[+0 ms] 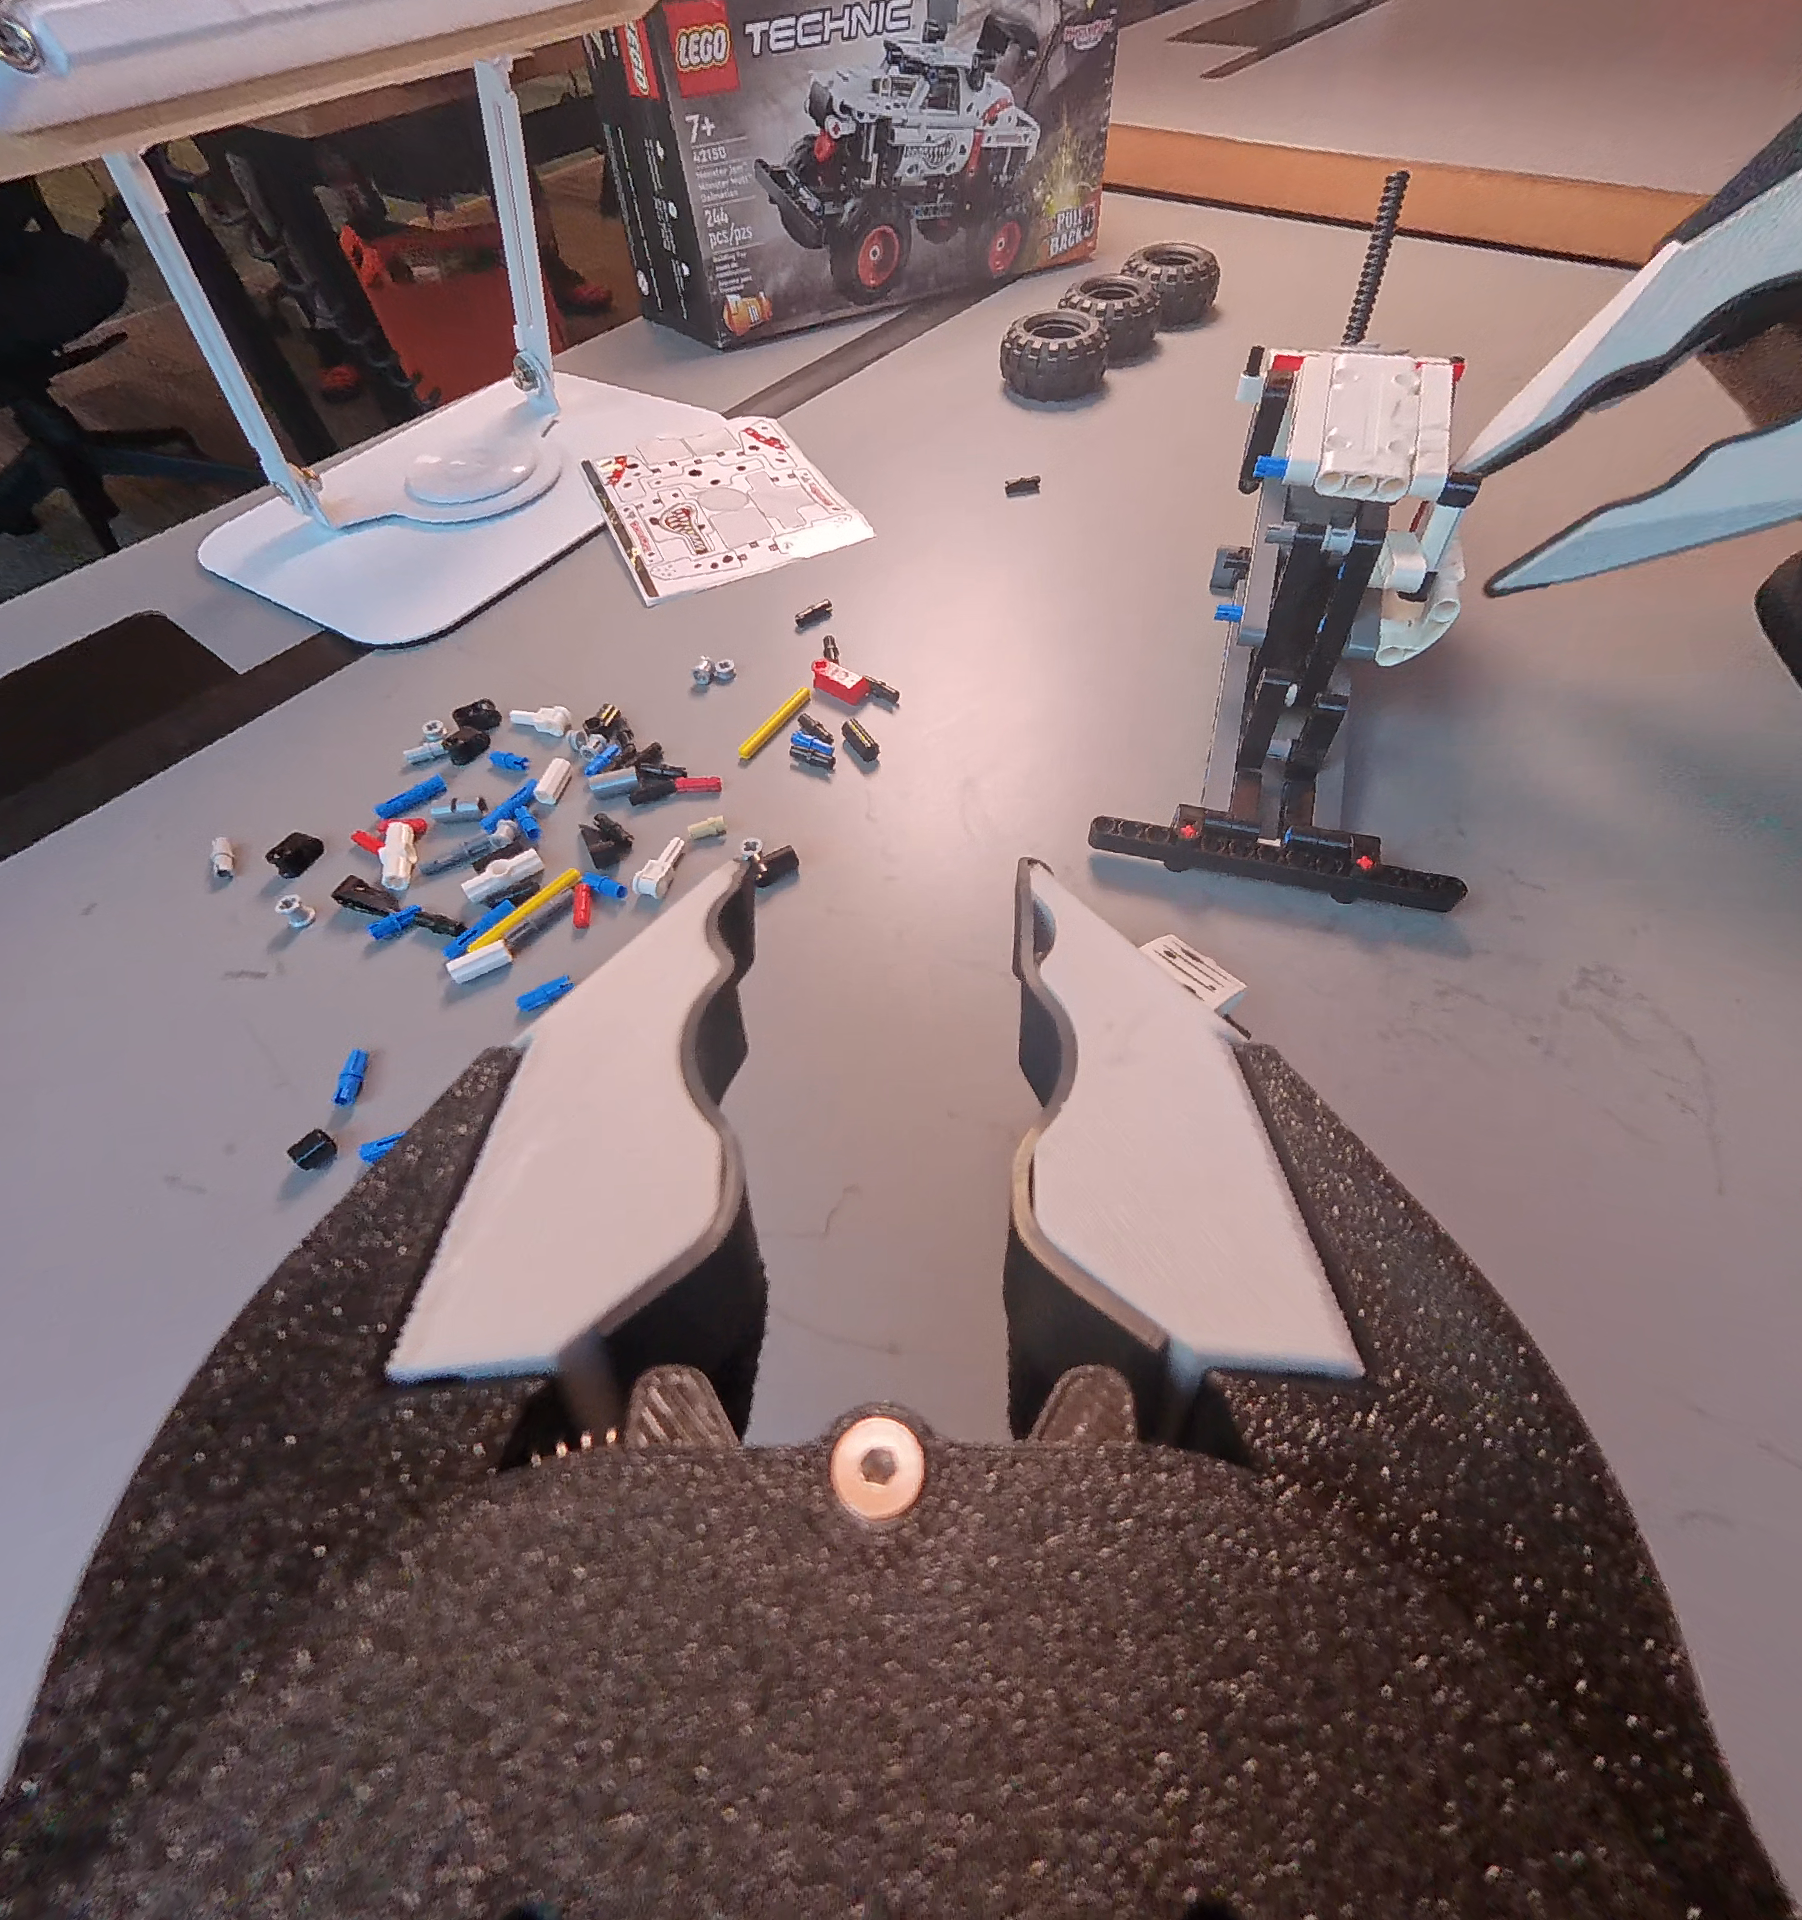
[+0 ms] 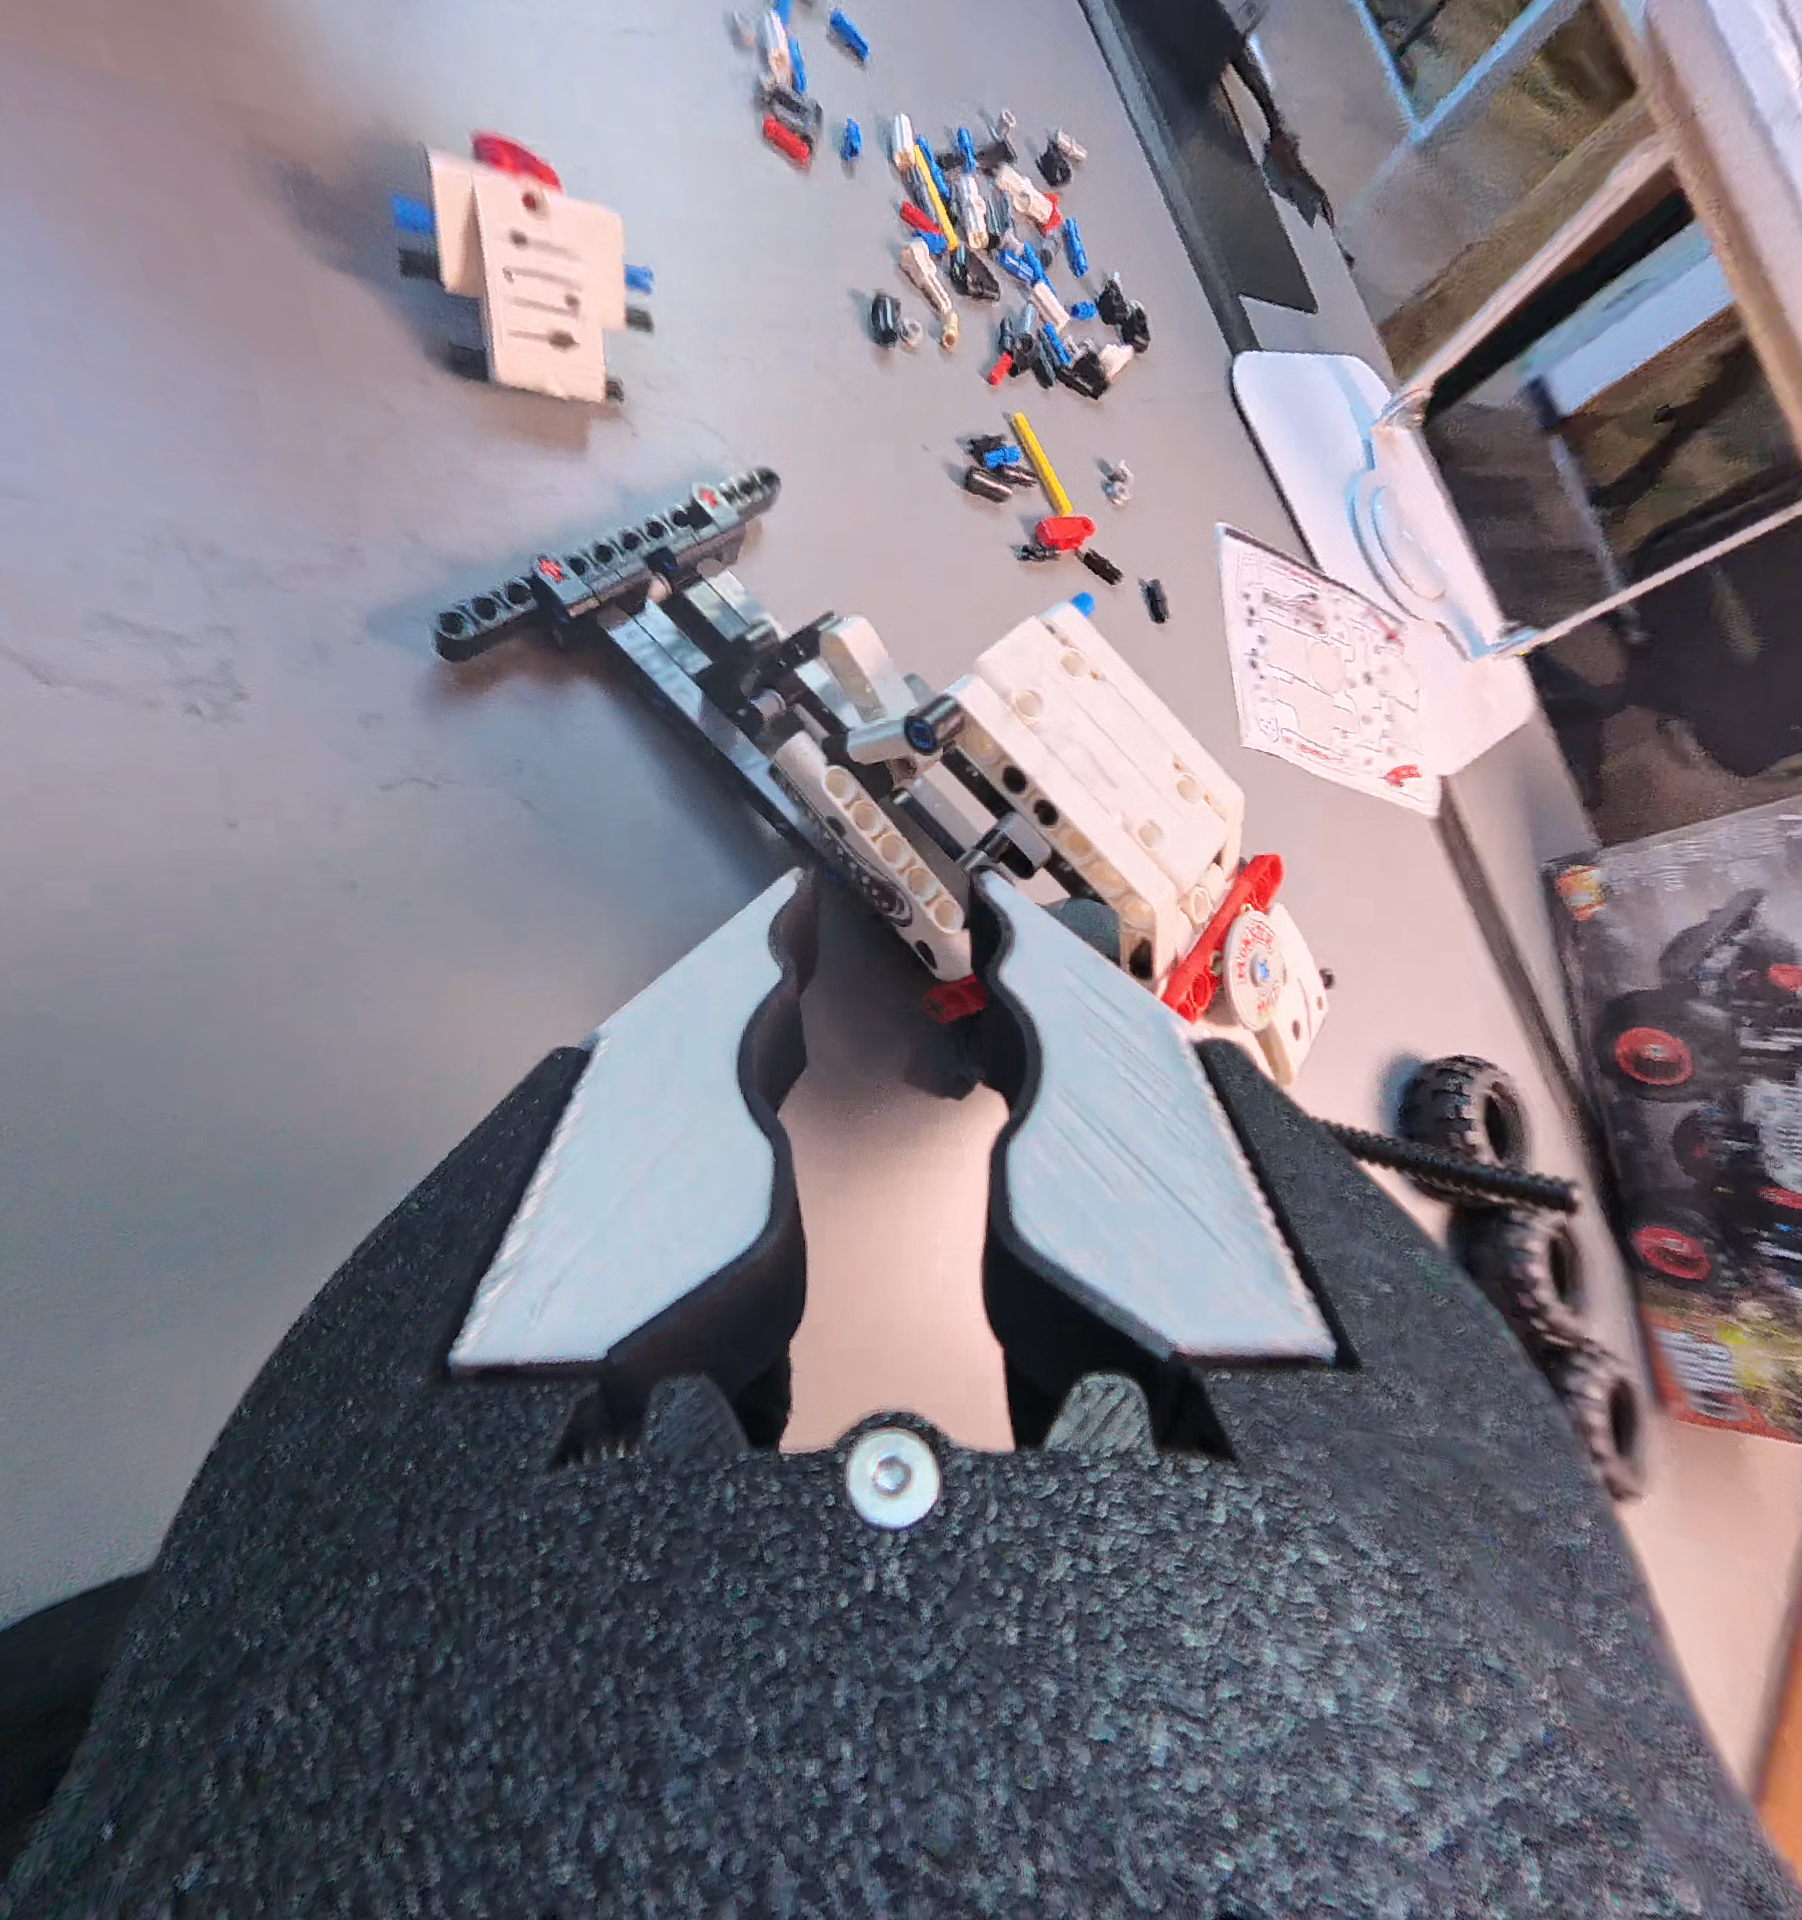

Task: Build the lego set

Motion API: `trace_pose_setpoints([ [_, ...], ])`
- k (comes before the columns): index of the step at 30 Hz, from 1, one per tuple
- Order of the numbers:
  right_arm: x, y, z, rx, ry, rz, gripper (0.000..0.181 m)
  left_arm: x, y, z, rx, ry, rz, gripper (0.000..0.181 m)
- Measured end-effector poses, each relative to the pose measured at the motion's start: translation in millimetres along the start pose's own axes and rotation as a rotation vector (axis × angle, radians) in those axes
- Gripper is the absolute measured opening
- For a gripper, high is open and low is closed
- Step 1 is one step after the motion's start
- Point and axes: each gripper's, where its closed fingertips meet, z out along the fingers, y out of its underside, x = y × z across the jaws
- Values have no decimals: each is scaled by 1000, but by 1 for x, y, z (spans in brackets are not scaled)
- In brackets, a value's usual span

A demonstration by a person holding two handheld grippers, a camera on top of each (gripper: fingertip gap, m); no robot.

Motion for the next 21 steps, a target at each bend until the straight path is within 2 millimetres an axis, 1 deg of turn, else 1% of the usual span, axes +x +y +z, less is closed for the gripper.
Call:
trace_pose_setpoints([
  [1,3,4,5,-23,60,-56,32,1,0,0,0,1,3,50],
  [3,8,9,14,-59,163,-172,33,2,-1,0,0,2,8,50],
  [4,8,9,17,-57,188,-207,31,2,-1,-1,1,1,10,50],
  [5,6,8,19,-46,197,-227,25,2,-2,-1,3,1,10,50],
  [8,7,7,20,15,215,-243,23,1,-2,-2,5,-2,8,50],
  [13,6,11,7,217,46,-158,21,3,-4,-3,11,5,7,49],
  [17,8,16,-4,295,-98,-92,21,6,0,1,-6,17,11,49],
  [21,16,18,-10,371,-188,63,20,7,2,2,-14,19,12,49],
])
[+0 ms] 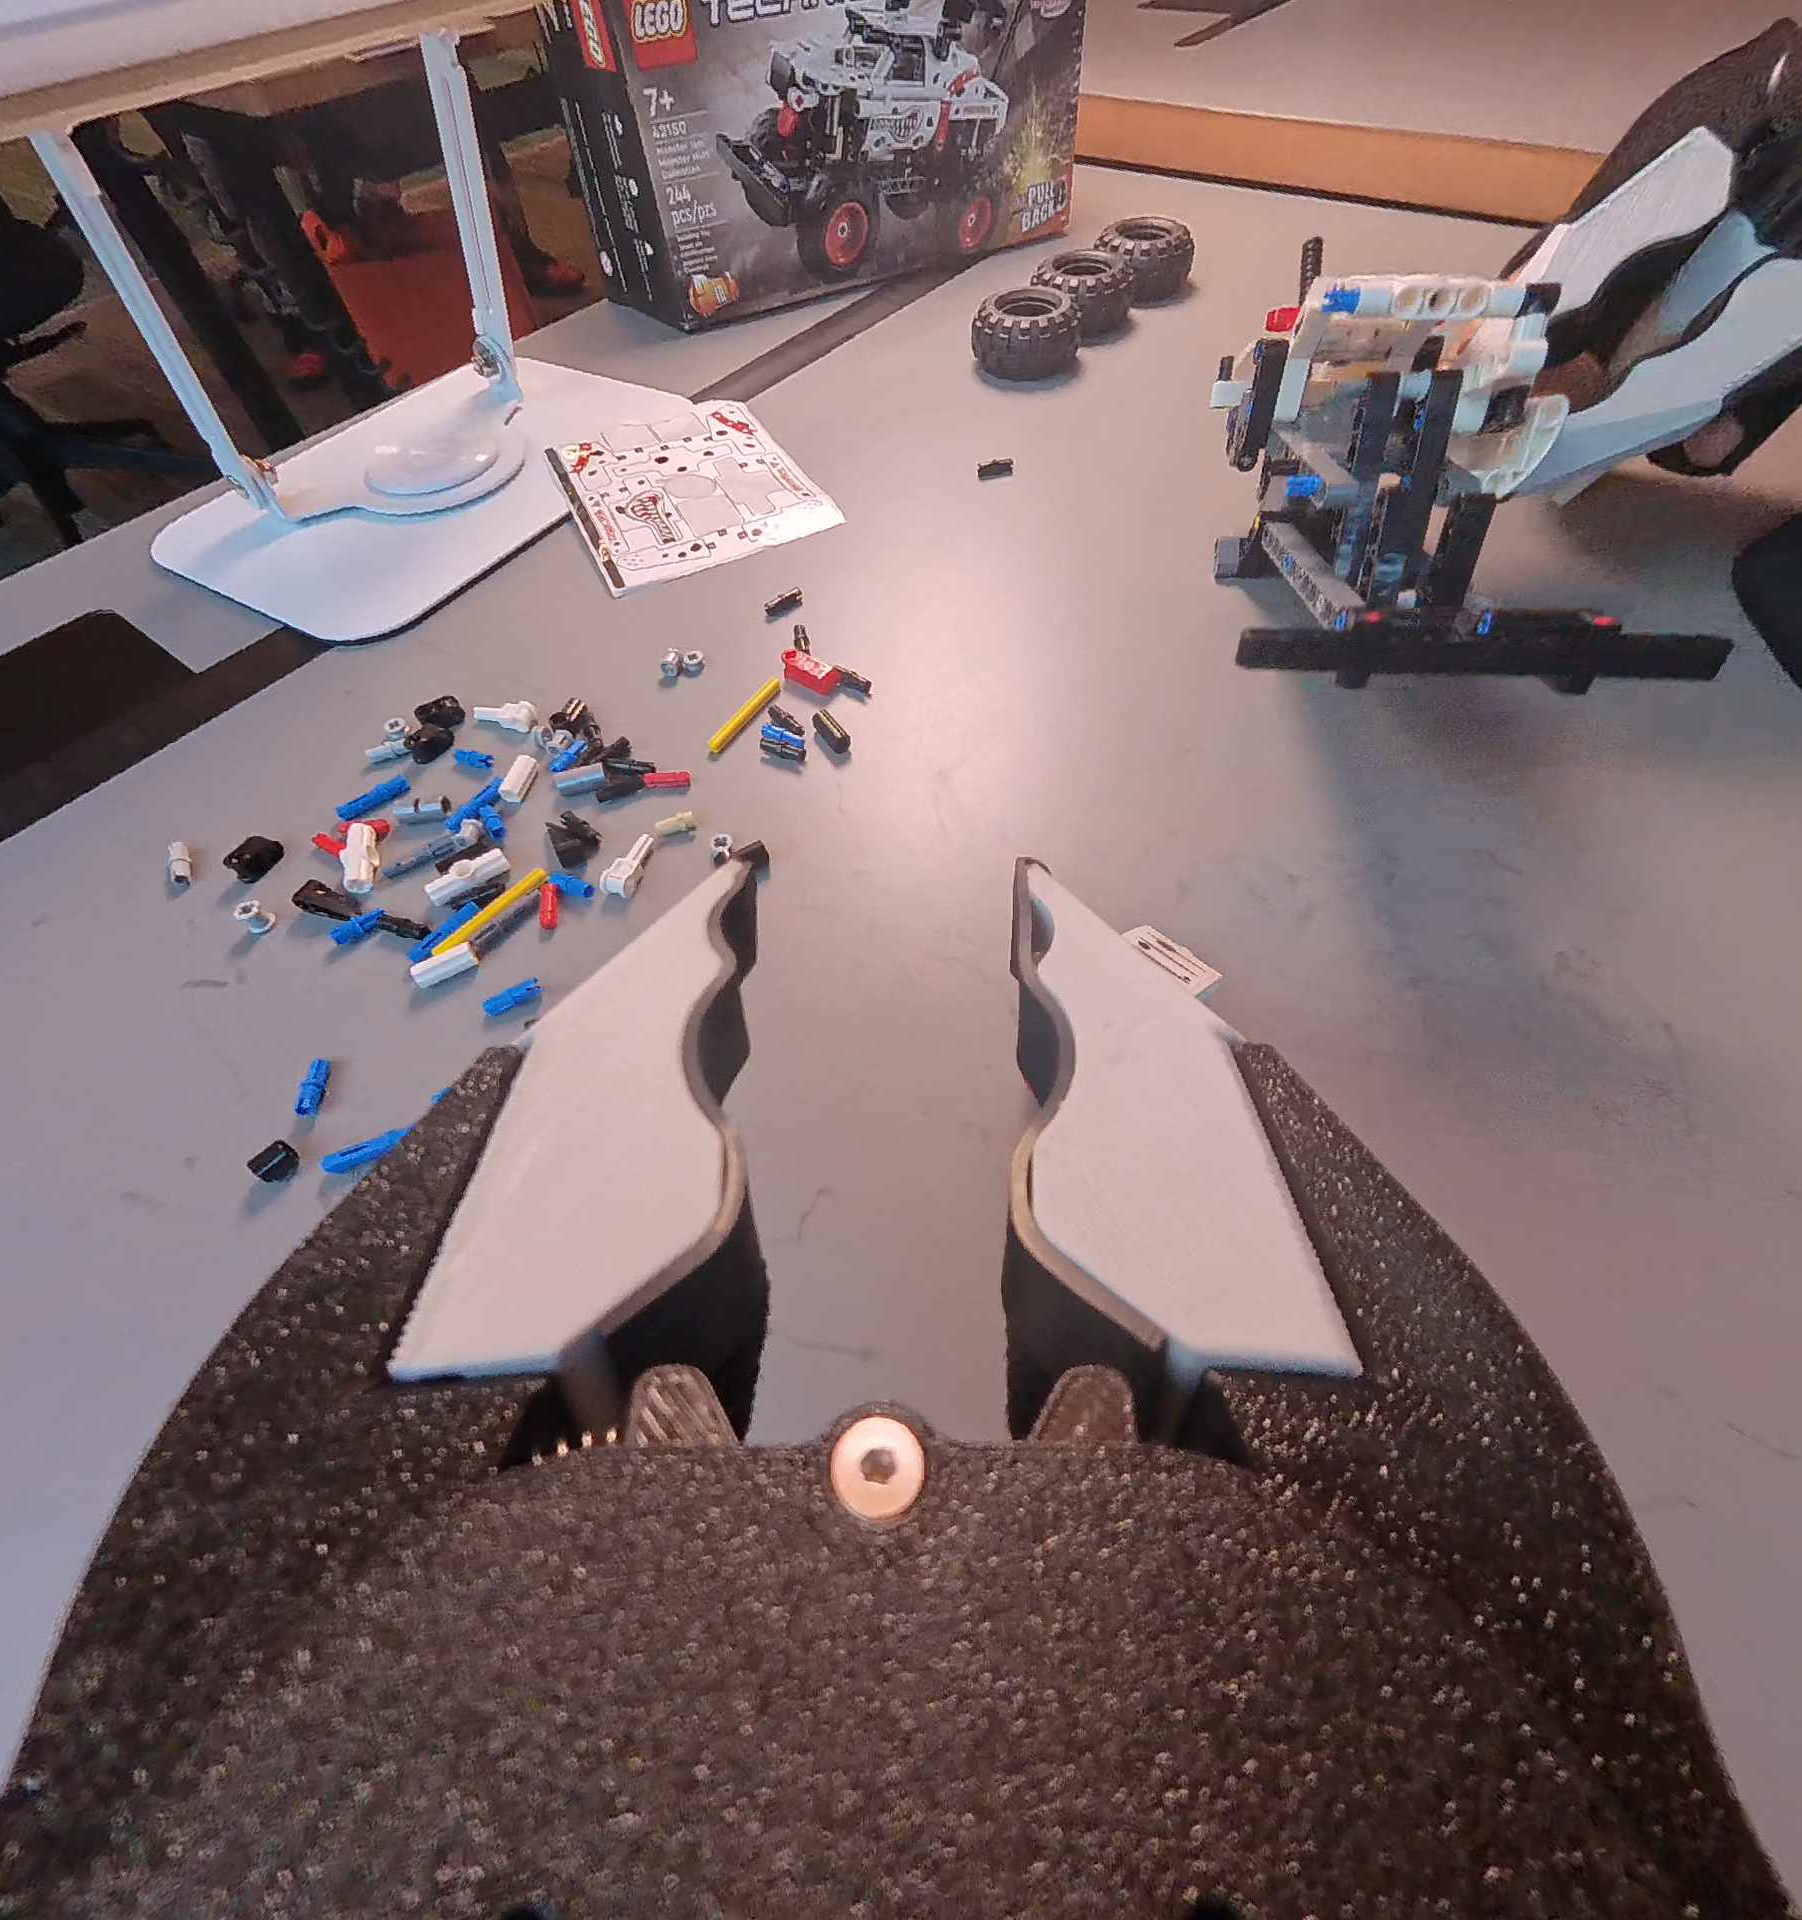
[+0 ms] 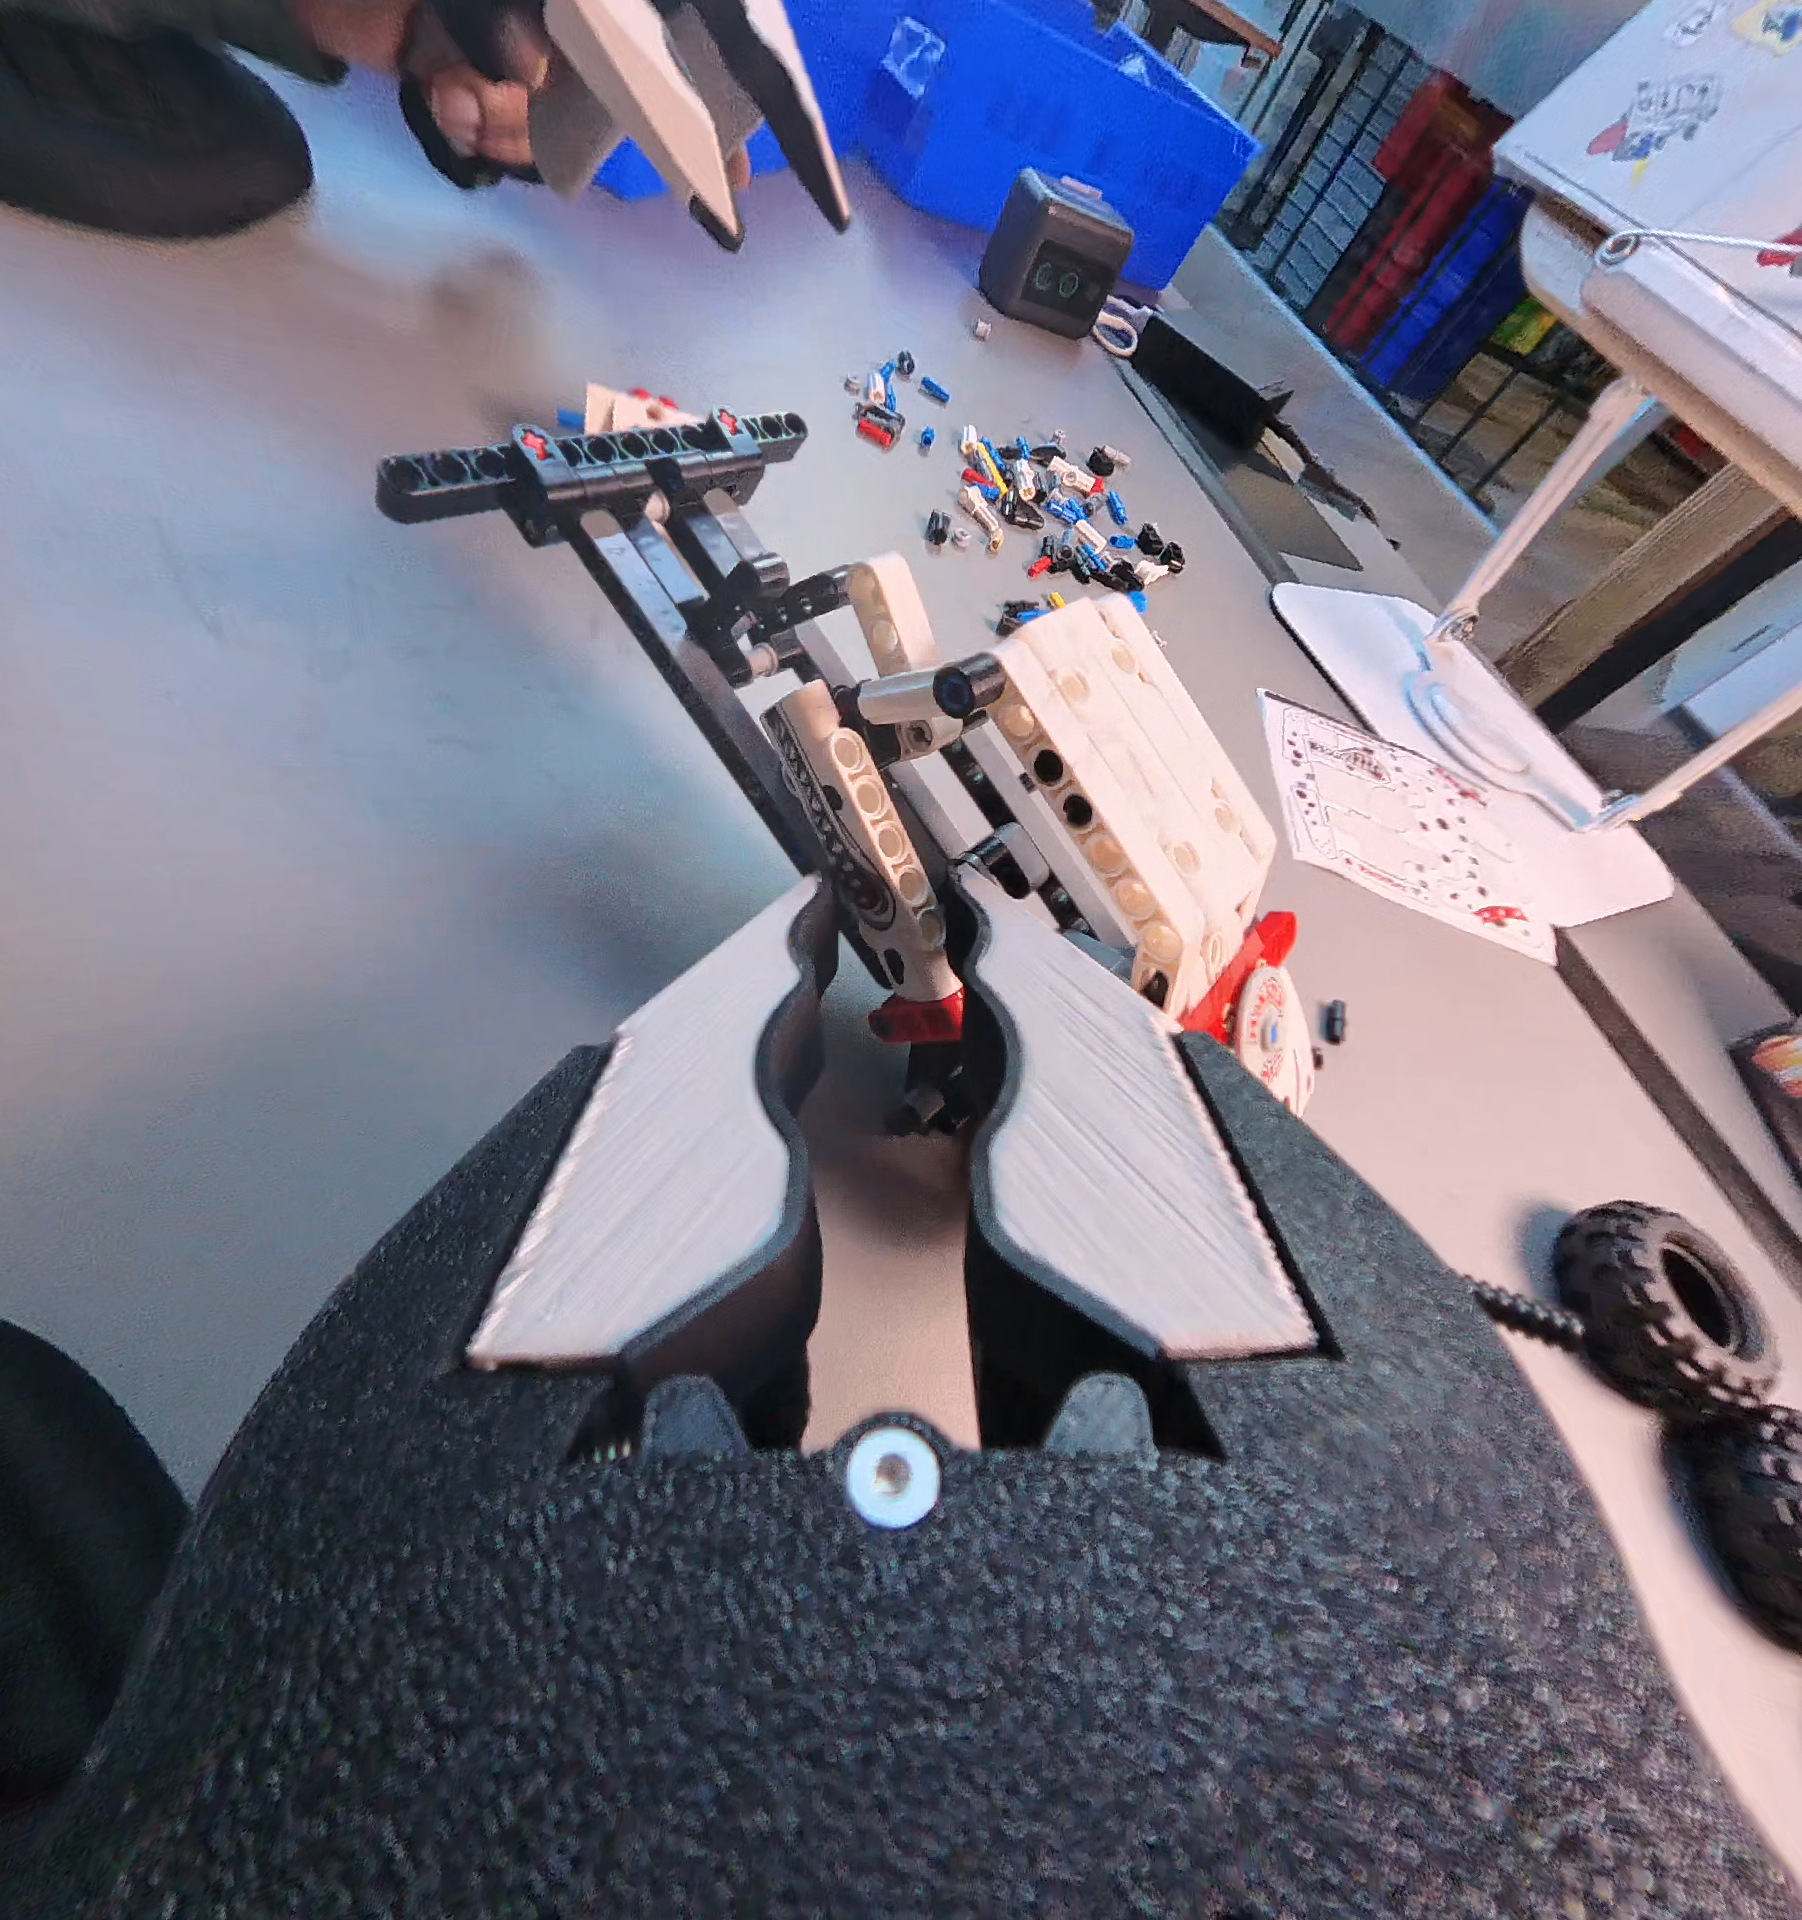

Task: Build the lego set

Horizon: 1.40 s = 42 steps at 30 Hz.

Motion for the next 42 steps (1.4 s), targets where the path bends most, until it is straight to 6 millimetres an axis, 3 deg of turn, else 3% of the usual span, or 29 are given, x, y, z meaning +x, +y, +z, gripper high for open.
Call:
trace_pose_setpoints([
  [10,12,-12,-7,90,-83,325,17,1,8,6,-25,15,-18,49],
  [22,14,-13,-9,74,-113,432,17,4,8,7,-28,21,-13,49],
  [27,14,-15,-7,-10,-77,379,16,5,8,8,-31,25,-12,49],
  [33,15,-23,3,-245,17,201,15,10,10,11,-40,42,-6,49],
  [42,-5,-33,25,-401,64,-145,13,40,3,19,-20,110,79,49],
])
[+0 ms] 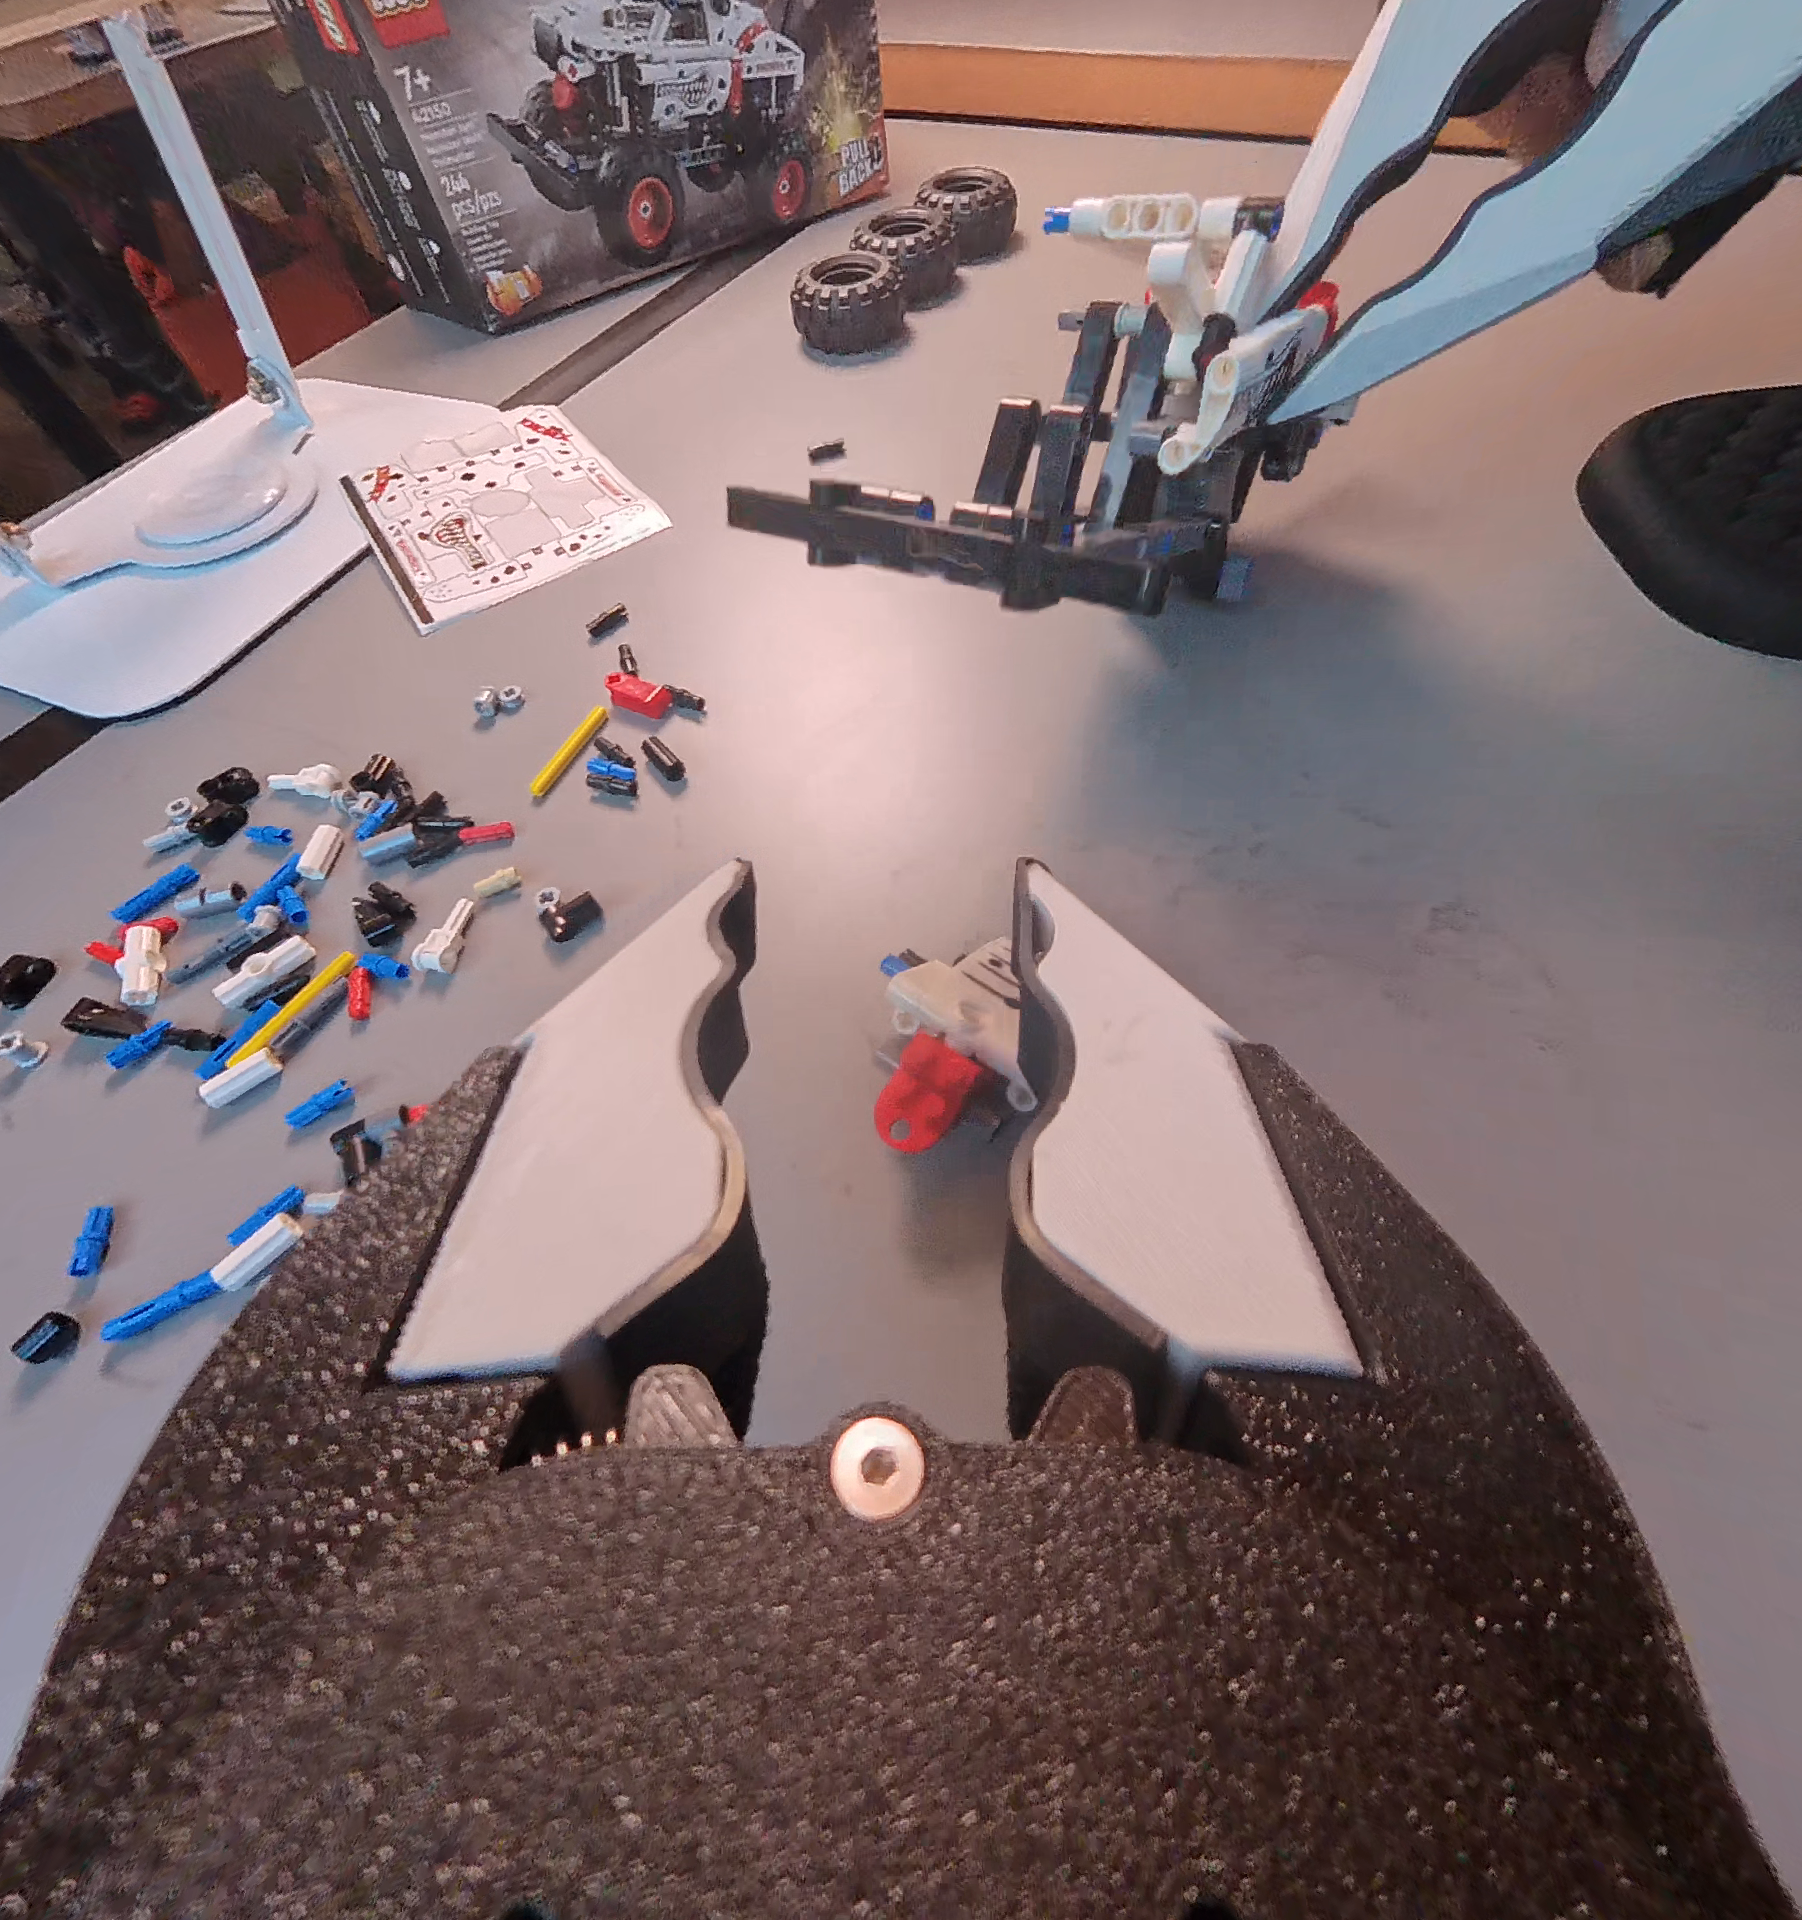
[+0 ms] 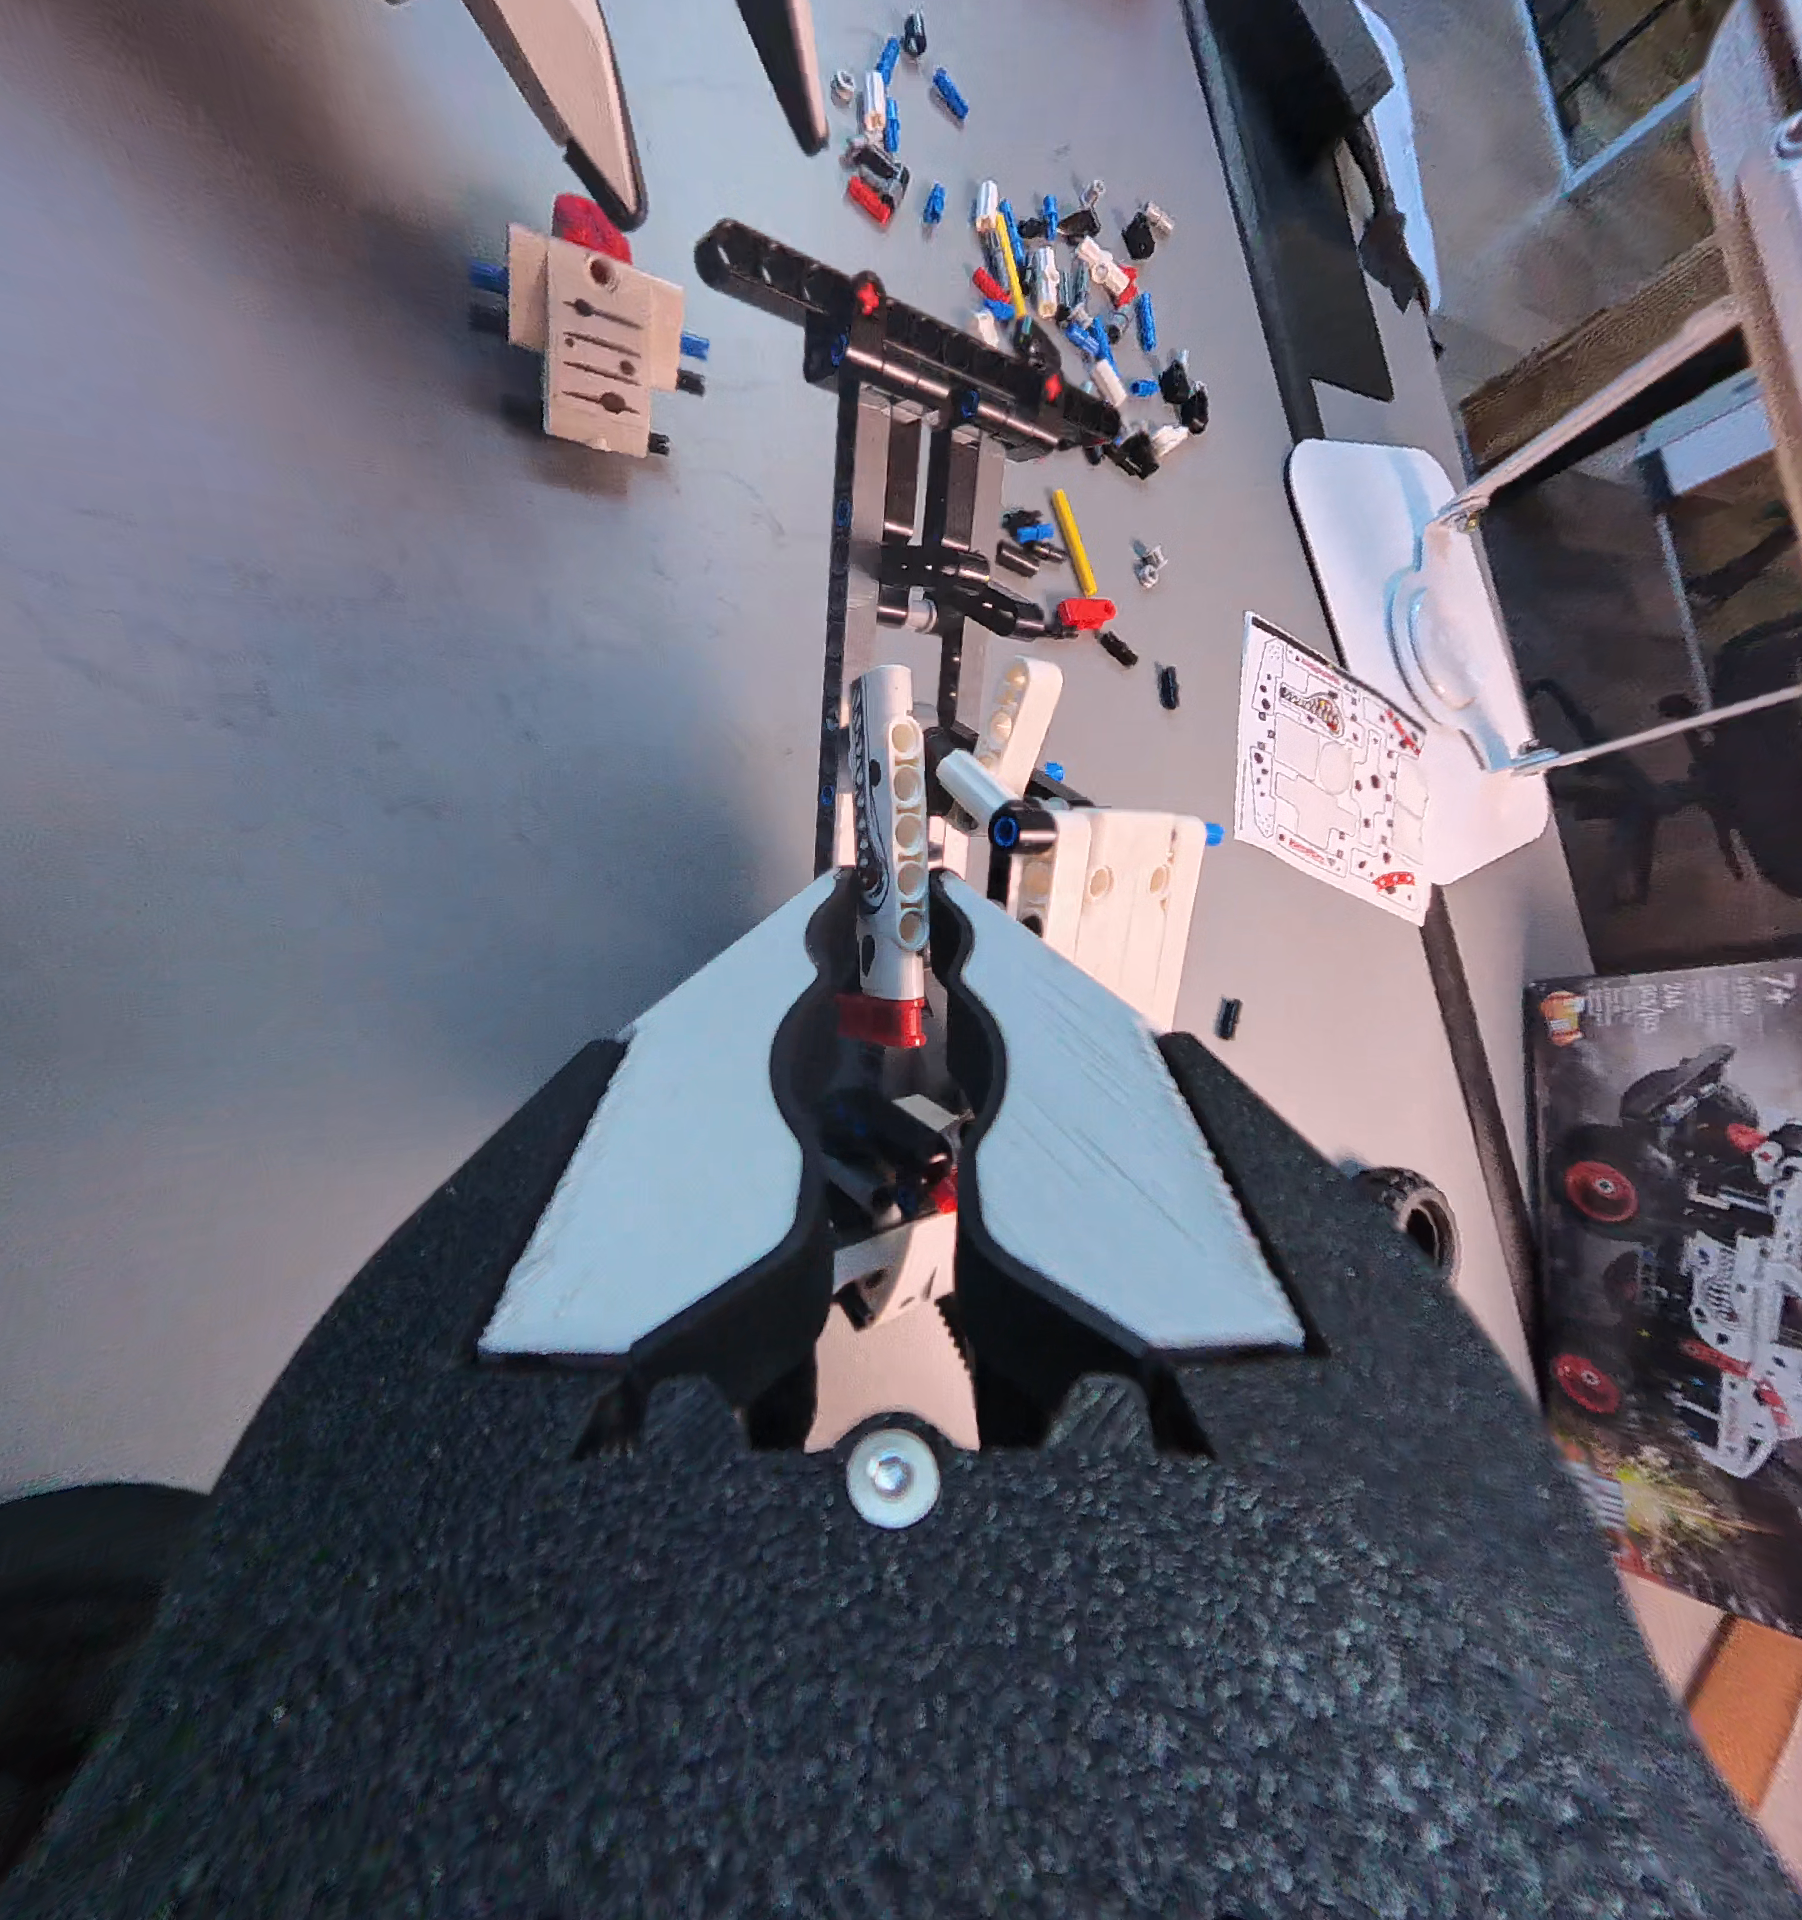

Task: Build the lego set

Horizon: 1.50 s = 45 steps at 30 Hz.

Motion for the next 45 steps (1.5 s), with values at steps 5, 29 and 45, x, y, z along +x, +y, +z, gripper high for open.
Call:
trace_pose_setpoints([
  [5,-6,2,3,5,29,-120,13,15,-3,7,2,44,27,51],
  [29,-16,10,18,-104,165,-447,40,29,16,82,-371,409,-33,56],
  [45,-15,16,17,-41,347,-370,14,36,20,82,-389,387,-25,46],
])
